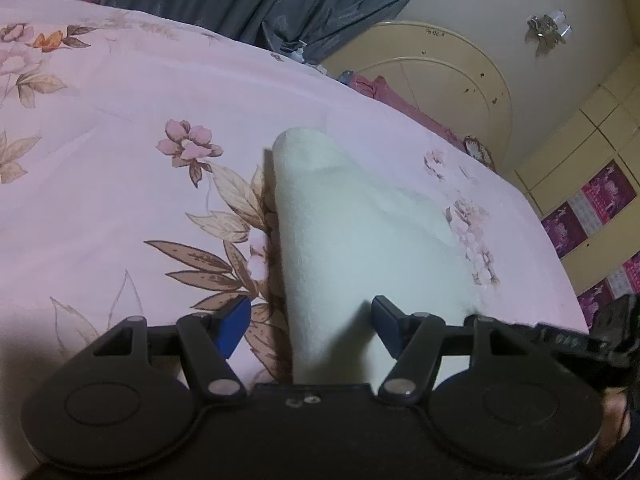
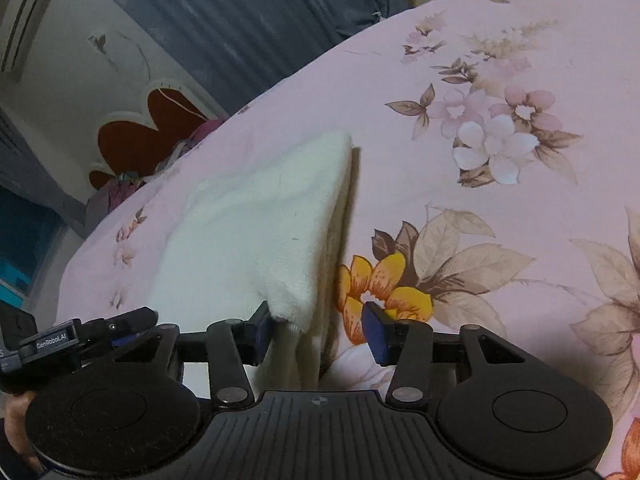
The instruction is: Fold small clothes
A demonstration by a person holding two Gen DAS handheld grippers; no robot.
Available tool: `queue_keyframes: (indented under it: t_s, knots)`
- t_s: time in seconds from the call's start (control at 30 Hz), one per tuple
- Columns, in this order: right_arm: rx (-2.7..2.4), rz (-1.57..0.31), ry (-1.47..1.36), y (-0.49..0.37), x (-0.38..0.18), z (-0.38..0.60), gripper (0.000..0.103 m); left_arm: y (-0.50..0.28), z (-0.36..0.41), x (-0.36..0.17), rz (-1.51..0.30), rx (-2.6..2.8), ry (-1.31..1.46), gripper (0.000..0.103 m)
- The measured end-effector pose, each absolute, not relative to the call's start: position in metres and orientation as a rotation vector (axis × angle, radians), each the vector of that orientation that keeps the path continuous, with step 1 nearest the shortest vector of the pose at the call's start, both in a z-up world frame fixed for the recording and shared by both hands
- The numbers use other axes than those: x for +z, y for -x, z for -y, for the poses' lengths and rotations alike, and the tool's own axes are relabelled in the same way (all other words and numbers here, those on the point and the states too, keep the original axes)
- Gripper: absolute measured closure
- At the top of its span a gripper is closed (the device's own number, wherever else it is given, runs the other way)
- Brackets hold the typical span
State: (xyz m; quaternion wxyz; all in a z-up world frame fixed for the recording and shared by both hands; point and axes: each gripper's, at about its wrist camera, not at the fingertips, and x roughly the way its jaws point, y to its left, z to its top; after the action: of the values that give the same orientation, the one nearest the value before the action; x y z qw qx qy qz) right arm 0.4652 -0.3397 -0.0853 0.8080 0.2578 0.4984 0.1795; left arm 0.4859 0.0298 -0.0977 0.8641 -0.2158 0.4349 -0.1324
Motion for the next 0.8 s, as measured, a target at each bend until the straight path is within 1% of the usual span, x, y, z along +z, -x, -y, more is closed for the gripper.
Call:
queue_keyframes:
  t_s: [0.1,0.2,0.3,0.4,0.47,0.5,0.53,0.57,0.63,0.7,0.73,0.8]
  knots:
    - [0.437,-1.057,-0.646,-0.470,-0.081,0.346,0.056,-0.485,-0.030,-0.099,-0.911,-0.281,0.472,0.040]
    - [0.433,-1.121,-0.696,-0.478,-0.096,0.350,0.056,-0.488,-0.031,-0.105,-0.931,-0.297,0.533,0.040]
    - [0.463,-1.165,-0.848,-0.487,-0.114,0.355,0.056,-0.496,-0.034,-0.113,-0.961,-0.298,0.636,0.039]
    - [0.486,-1.176,-0.912,-0.494,-0.126,0.350,0.056,-0.506,-0.035,-0.116,-0.996,-0.284,0.712,0.040]
    - [0.487,-1.173,-0.866,-0.500,-0.123,0.342,0.056,-0.510,-0.027,-0.111,-1.004,-0.249,0.648,0.053]
    - [0.487,-1.169,-0.810,-0.503,-0.118,0.336,0.056,-0.512,-0.018,-0.108,-1.003,-0.230,0.584,0.055]
    - [0.484,-1.161,-0.746,-0.503,-0.112,0.329,0.063,-0.512,-0.009,-0.103,-0.999,-0.219,0.530,0.062]
    - [0.482,-1.150,-0.672,-0.503,-0.107,0.321,0.065,-0.511,-0.001,-0.098,-0.991,-0.211,0.476,0.071]
    - [0.464,-1.121,-0.556,-0.499,-0.092,0.311,0.072,-0.502,0.023,-0.073,-0.946,-0.197,0.311,0.075]
    - [0.475,-1.033,-0.454,-0.485,-0.063,0.302,0.073,-0.488,0.047,-0.050,-0.890,-0.208,0.170,0.076]
    - [0.466,-1.017,-0.430,-0.478,-0.054,0.300,0.073,-0.485,0.054,-0.047,-0.894,-0.209,0.145,0.076]
    - [0.422,-1.041,-0.392,-0.474,-0.057,0.298,0.073,-0.490,0.067,-0.056,-0.935,-0.208,0.073,0.076]
